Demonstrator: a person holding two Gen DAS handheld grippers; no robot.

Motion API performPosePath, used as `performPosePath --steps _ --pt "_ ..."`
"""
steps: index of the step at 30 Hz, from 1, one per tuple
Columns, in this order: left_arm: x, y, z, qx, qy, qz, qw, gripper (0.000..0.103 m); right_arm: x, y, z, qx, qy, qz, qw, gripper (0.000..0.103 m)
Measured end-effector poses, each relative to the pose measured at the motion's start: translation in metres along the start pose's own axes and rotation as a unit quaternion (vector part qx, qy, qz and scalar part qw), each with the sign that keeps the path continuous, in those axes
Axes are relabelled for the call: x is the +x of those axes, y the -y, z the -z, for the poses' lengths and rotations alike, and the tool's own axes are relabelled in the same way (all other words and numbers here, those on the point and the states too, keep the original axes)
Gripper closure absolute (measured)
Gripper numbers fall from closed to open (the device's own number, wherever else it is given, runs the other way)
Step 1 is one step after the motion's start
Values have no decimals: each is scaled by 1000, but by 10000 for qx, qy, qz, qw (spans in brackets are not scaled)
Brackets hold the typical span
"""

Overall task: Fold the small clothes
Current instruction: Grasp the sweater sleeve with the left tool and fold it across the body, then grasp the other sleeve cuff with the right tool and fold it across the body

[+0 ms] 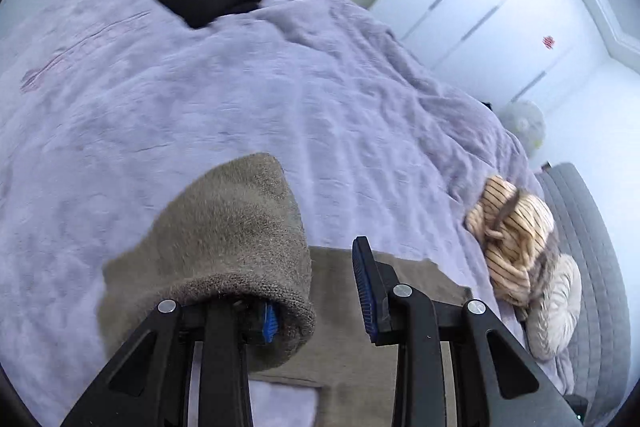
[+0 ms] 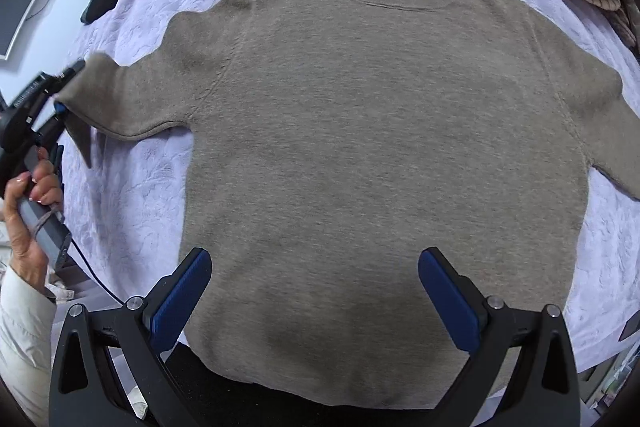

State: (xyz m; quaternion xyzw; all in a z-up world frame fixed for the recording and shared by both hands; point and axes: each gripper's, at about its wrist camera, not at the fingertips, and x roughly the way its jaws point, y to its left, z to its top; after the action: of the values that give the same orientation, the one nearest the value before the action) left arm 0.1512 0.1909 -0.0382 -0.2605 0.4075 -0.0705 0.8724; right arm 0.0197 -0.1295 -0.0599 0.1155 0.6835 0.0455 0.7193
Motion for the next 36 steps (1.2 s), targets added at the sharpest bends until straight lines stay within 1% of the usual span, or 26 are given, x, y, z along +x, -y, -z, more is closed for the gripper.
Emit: performPosePath --steps 2,3,4,6,8,10,12,15,17,18,20,22,23,25,26,27,29,30,31,32,33,35,36 --pt "11 51 12 426 -72 270 9987 70 -5 21 1 95 41 -28 9999 0" --pt "22 81 21 633 -183 456 9968 70 -7 31 1 144 62 -36 9999 0" --pt "32 101 30 773 -288 578 9949 70 -10 44 1 216 90 -37 9997 0" --pt "59 144 56 1092 -576 719 9897 70 -15 66 3 354 140 -24 9993 0" --pt "85 176 83 1349 -895 805 9835 70 -19 91 3 525 174 -6 9985 0" --pt "112 207 117 1661 -1249 799 9749 70 -21 117 4 711 191 24 9973 0" --pt "135 228 151 1964 -1548 668 9659 70 -22 141 5 878 196 79 9959 0" --pt "160 242 188 2173 -1984 363 9550 69 -20 165 8 1051 179 155 9942 0" --pt "163 241 203 2262 -2101 158 9510 64 -18 179 9 1149 149 201 9931 0" --pt "159 240 207 2301 -2128 37 9496 52 -17 187 9 1191 126 225 9925 0" --pt "146 236 206 2329 -2064 -51 9503 50 -16 192 7 1211 102 262 9922 0" --pt "124 229 199 2336 -1951 -131 9525 50 -17 194 2 1162 116 279 9928 0" --pt "114 222 192 2318 -1895 -185 9539 48 -17 192 -2 1107 131 301 9933 0" --pt "89 204 177 2229 -1673 -436 9594 13 -20 181 -14 836 205 391 9955 0" --pt "81 195 168 2161 -1510 -590 9628 11 -20 174 -18 666 259 437 9965 0" --pt "71 183 161 2081 -1349 -734 9660 11 -20 164 -27 439 325 487 9973 0" --pt "61 156 147 1877 -1223 -1130 9680 11 -20 136 -45 -132 483 597 9970 0" --pt "58 137 140 1731 -1156 -1426 9676 11 -18 120 -53 -459 570 670 9951 0" --pt "59 123 136 1616 -1173 -1653 9658 11 -14 97 -63 -923 684 788 9902 0" --pt "62 110 133 1497 -1224 -1866 9632 11 -11 84 -69 -1167 734 857 9867 0" --pt "65 93 127 1317 -1259 -2094 9607 11 -5 67 -75 -1521 807 952 9805 0" --pt "70 74 122 1121 -1238 -2248 9600 11 7 31 -82 -2237 972 1155 9629 0" --pt "75 66 121 1083 -1255 -2323 9584 11 15 10 -84 -2709 1083 1334 9471 0"
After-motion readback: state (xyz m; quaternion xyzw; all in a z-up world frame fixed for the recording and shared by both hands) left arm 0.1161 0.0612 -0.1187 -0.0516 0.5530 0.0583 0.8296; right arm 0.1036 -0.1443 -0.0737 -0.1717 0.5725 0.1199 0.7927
